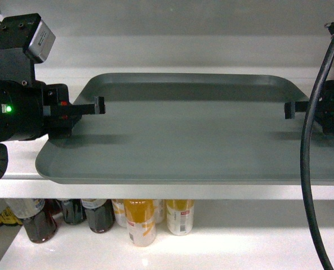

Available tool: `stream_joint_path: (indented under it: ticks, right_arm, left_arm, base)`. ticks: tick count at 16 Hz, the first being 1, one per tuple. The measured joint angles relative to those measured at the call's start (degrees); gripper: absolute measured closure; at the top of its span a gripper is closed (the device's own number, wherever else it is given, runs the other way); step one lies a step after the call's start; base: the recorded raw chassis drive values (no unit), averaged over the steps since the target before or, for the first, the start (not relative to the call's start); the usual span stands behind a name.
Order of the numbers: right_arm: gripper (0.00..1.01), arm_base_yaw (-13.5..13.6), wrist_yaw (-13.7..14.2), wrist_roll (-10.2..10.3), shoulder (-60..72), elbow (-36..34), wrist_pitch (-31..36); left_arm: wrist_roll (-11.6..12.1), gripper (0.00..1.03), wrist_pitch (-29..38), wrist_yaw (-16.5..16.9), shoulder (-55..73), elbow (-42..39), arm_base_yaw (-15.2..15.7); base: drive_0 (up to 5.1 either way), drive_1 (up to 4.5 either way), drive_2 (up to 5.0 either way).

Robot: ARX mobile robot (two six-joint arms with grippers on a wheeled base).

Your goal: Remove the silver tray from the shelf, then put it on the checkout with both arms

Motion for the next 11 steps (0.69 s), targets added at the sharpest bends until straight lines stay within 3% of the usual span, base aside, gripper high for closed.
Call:
stream_joint_path:
  ticks: [11]
  right_arm:
    - [0.98,-0.09,0.02,-0.28,-0.26,-0.09,0.13]
  left_arm:
    - [0.02,1.00,0.28,-0.17,-0.24,-0.09,-0.20]
  base:
    - [-0.1,-4.23,4.1]
